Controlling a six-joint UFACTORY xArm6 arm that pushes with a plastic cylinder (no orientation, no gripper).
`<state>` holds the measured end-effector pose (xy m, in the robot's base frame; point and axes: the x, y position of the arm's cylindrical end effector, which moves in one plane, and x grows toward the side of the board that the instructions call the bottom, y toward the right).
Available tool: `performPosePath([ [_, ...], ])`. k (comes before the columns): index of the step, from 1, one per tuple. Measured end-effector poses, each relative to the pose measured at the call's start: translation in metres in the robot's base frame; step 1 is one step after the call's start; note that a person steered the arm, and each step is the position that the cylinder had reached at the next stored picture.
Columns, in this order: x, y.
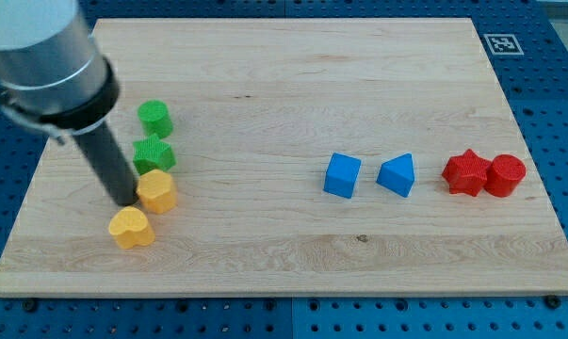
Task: Push the green star to the center of board
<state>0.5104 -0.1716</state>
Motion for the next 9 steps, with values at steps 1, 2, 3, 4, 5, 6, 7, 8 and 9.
performPosePath([
  [1, -0.014, 0.014],
  [2, -0.007, -0.002],
  [3, 0.008, -0.029],
  [4, 0.000, -0.029],
  [5, -0.019, -0.029],
  [6, -0.019, -0.027],
  [7, -0.023, -0.010],
  [8, -0.034, 0.017],
  [9, -0.060, 0.054],
])
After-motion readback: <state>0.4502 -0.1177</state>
